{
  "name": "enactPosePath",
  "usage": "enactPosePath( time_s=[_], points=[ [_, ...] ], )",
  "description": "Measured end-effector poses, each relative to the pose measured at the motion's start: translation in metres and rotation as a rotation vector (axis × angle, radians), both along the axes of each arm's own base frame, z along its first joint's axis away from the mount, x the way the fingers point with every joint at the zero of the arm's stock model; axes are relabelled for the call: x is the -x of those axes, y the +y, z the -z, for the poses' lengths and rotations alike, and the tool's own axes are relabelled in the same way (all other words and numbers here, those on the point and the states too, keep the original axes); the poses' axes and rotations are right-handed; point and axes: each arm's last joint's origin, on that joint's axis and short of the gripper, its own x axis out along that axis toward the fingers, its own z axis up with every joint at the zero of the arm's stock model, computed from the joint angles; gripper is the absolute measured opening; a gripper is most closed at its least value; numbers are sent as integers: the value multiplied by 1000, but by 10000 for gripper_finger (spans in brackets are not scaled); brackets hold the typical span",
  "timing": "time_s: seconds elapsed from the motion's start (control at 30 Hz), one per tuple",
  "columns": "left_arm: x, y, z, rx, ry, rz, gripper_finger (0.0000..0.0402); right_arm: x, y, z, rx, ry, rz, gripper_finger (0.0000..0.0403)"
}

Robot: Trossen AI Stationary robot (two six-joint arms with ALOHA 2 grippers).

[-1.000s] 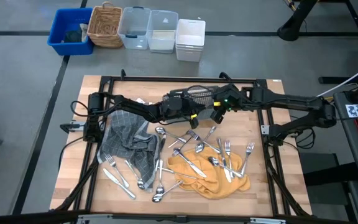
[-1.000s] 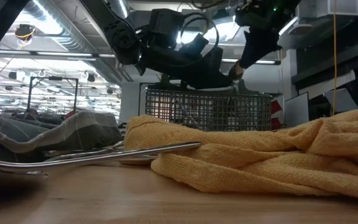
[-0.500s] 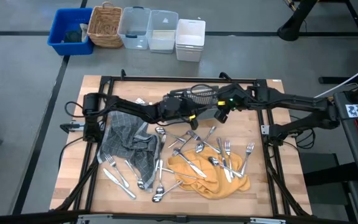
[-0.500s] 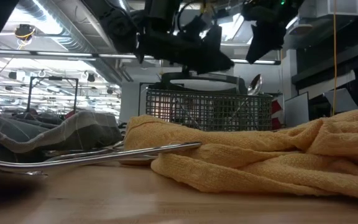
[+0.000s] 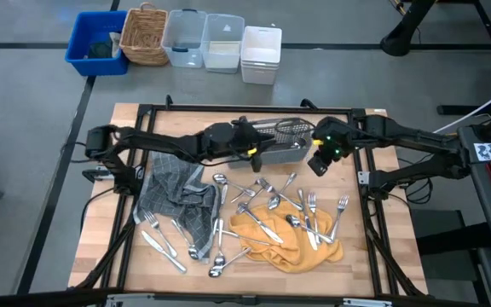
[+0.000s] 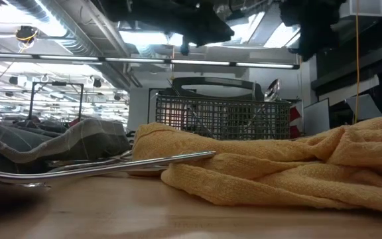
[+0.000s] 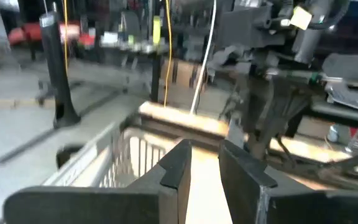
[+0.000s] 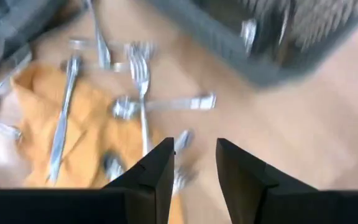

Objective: Sort silverware
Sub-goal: Put the silver fork into the gray utensil holder

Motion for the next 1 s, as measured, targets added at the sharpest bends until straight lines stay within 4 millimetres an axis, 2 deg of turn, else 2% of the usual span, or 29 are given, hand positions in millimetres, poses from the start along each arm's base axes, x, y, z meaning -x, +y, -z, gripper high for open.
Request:
enactPosePath(
  time_s=[0.2,0.5,0.6,0.77,0.93,1.0],
  points=[
    [31,-4,-16,94,152,-15,72,11,18,7,-67,165,90,121],
    [78,-10,-33,143,355,-29,72,11,47,13,51,193,-23,121],
    [91,-13,-39,154,387,-5,72,11,50,28,66,219,-57,121],
    [109,-17,-45,172,432,31,72,9,49,67,45,225,-192,121],
    [113,-20,-46,176,450,40,72,3,47,99,10,96,-428,121],
    [113,-21,-46,176,449,44,72,4,45,110,16,92,-472,121]
  ],
)
